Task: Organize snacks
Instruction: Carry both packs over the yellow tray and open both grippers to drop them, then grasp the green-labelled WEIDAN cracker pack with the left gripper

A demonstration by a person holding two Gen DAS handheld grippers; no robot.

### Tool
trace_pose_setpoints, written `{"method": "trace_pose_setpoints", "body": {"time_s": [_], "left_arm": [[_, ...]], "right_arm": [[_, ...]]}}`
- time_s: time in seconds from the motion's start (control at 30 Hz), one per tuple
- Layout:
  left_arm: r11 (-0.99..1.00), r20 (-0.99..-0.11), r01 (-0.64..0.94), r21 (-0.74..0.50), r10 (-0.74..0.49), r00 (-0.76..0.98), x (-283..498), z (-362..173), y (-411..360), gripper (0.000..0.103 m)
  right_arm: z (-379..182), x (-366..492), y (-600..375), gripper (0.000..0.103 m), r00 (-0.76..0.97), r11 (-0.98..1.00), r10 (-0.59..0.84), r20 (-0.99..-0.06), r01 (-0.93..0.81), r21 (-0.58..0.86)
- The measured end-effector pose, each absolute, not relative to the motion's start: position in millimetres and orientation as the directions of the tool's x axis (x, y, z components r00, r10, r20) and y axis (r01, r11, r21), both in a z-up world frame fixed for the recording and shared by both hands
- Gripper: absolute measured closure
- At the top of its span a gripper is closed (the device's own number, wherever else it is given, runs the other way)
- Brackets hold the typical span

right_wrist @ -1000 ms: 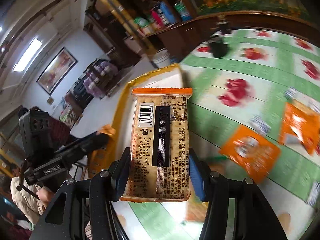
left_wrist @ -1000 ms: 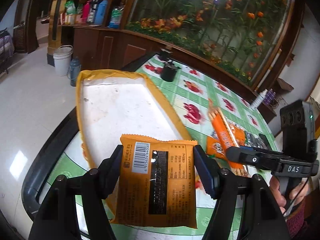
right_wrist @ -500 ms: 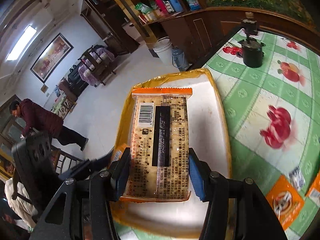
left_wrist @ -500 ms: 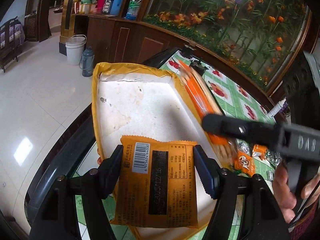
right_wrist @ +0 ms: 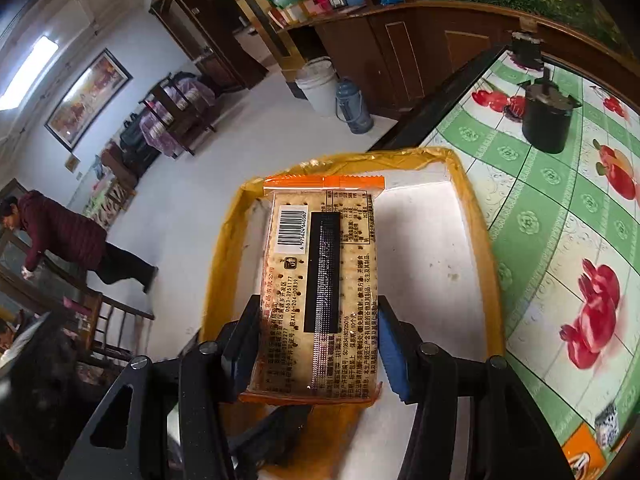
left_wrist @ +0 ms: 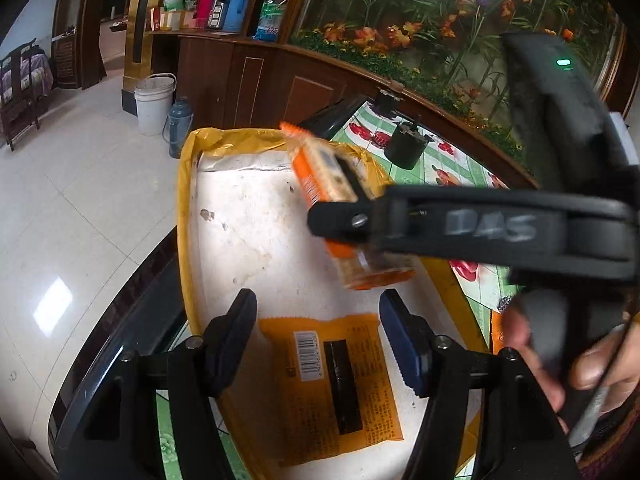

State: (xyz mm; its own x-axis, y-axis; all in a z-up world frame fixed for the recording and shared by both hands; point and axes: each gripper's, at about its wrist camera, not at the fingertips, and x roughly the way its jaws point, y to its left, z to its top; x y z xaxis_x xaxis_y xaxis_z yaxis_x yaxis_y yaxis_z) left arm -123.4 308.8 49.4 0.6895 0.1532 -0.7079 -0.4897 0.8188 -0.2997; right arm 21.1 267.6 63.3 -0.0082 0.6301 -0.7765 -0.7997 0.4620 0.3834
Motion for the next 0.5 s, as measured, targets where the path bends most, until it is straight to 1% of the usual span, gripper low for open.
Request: {"method": "trace_pose_setpoints", "body": {"time_s": [0.33, 0.43, 0.5], "left_arm": [[0.821, -0.703, -0.495, -0.284, 0.173, 0.690, -122, 48, 304, 0.039], [0.819, -0.700, -0.495, -0.289, 0.172, 0.693, -124, 48, 303, 0.039], [0.820, -0.702, -0.494, -0.290, 0.168, 0.692, -126, 49, 300, 0.039]], "right_arm": [[38, 26, 274, 0.045, 0.038, 0.499, 0.558, -0.829, -0.814, 0.298], [33, 27, 271, 0.043, 0.031, 0.504, 0.553, -0.832, -0.808, 0.305], [34, 27, 267, 0.040, 0.032, 0.504, 0.566, -0.824, -0.804, 0.316]]}}
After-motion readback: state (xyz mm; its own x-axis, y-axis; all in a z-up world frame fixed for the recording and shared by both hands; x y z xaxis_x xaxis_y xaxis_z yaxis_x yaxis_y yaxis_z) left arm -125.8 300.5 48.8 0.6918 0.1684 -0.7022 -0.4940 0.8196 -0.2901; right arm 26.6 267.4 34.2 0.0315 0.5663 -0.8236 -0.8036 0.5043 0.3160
